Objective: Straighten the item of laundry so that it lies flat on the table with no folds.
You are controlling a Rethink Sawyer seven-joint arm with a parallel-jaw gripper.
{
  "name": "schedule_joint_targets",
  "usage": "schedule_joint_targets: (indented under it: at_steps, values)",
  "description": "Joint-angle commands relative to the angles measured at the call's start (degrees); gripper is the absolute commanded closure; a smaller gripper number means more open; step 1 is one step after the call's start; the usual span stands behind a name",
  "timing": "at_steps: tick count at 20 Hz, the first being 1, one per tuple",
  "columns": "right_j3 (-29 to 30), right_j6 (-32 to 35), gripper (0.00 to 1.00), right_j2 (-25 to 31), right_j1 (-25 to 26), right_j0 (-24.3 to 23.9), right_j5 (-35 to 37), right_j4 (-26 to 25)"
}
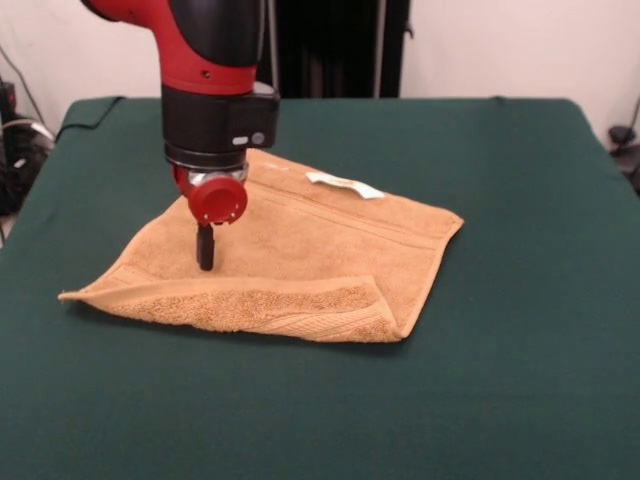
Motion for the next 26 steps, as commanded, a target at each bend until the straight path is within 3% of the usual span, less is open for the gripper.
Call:
schedule_joint_targets:
  at_steps: [1, 26]
  values:
    - [-0.81, 7.06, 1.00, 4.20, 2.82, 1.74, -0.86, 0.81]
    - [-4.96, 2.84, 1.00, 3.89, 0.41, -0.83, 6.68, -0.07]
